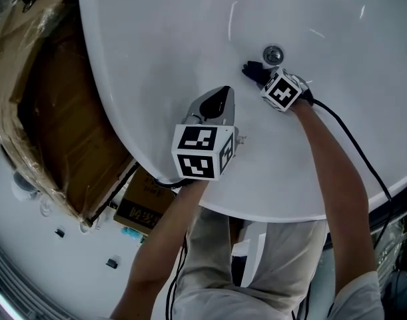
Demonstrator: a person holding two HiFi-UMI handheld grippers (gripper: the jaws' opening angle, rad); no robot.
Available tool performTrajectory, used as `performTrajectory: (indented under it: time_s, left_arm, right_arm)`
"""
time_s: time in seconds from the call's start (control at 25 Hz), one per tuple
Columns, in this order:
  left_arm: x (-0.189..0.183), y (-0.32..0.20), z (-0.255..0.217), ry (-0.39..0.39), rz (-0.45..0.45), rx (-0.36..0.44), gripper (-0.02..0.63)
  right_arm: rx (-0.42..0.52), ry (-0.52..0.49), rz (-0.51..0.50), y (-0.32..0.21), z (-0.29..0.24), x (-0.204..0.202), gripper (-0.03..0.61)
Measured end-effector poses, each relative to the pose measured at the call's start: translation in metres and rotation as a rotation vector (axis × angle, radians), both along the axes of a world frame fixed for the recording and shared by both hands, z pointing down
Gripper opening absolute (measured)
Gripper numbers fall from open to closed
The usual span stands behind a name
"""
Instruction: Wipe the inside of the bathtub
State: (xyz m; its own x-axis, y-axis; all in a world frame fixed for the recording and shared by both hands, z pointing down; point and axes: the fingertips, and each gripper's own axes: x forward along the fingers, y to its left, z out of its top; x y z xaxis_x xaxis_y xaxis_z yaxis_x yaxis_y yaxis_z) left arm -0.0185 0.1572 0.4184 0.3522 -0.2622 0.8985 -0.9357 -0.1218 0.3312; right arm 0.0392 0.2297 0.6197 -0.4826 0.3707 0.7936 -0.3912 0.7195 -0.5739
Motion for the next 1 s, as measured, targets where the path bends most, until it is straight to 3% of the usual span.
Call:
performTrajectory:
  time_s: [0.48,0.84,1.0]
  left_arm:
    - [-0.002,0.002,0.007,0.010,-0.011,-0.009,-0.003]
    - [0.000,0.004,0.013,0.007,-0.002,-0.019,-0.002]
    - [-0.001,0.002,0.013,0.002,-0.009,-0.024,-0.002]
  right_arm:
    - [-0.021,-0.039,-0.015,0.012,-0.006,-0.009,0.049]
    - [-0.067,-0.128,0.013,0.027,-0.036,-0.021,0.049]
    - [-0.023,-0.199,-0.006,0.031,-0.060,-0.034,0.049]
